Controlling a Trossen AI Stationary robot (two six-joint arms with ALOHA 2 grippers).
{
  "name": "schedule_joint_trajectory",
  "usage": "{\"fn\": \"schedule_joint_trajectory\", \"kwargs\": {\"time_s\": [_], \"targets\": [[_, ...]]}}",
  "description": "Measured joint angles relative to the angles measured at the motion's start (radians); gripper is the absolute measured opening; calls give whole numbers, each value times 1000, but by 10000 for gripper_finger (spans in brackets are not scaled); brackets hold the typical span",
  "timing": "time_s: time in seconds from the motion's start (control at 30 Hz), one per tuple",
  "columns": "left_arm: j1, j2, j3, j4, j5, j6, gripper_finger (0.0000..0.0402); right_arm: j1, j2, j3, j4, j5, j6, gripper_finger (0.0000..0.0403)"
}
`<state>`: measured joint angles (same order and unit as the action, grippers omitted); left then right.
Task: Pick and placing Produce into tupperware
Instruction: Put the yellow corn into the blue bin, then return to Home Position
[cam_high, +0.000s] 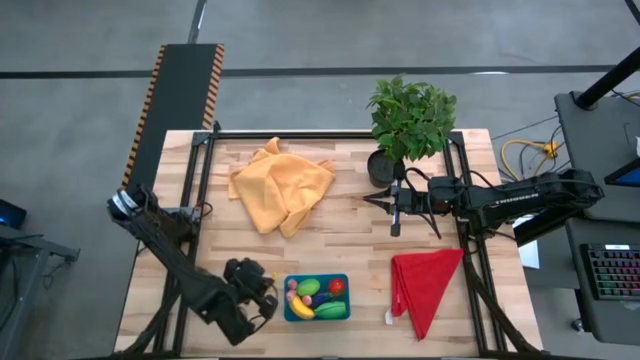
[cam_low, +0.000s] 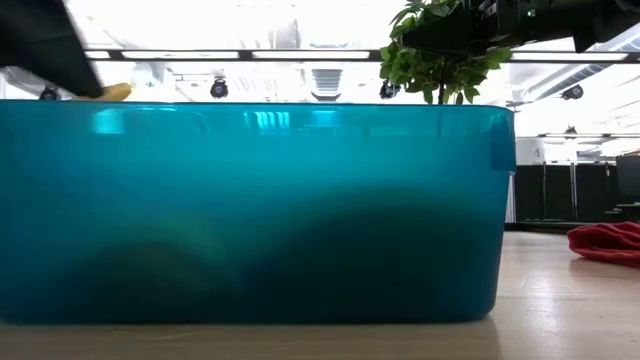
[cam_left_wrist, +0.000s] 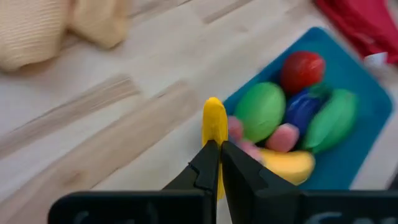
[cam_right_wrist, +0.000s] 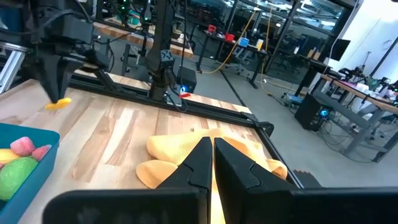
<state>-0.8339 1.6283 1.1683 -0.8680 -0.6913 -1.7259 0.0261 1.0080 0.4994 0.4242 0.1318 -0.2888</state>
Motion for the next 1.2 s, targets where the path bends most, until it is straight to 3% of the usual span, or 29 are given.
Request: {"fn": "schedule_joint_trajectory", "kwargs": {"time_s": [0.43,0.83,0.97,1.2], "targets": [[123,17,0,399,-17,402,0,0,0,0,-1,0,0,9],[139,19,-13,586,105,588,3,0,-1,0,-1,0,0,9],[146,19,-13,591,106,646,43,0,-1,0,-1,0,0,9],[168,19,-13,588,111,714,164,0,-1,0,-1,0,8,9]]}}
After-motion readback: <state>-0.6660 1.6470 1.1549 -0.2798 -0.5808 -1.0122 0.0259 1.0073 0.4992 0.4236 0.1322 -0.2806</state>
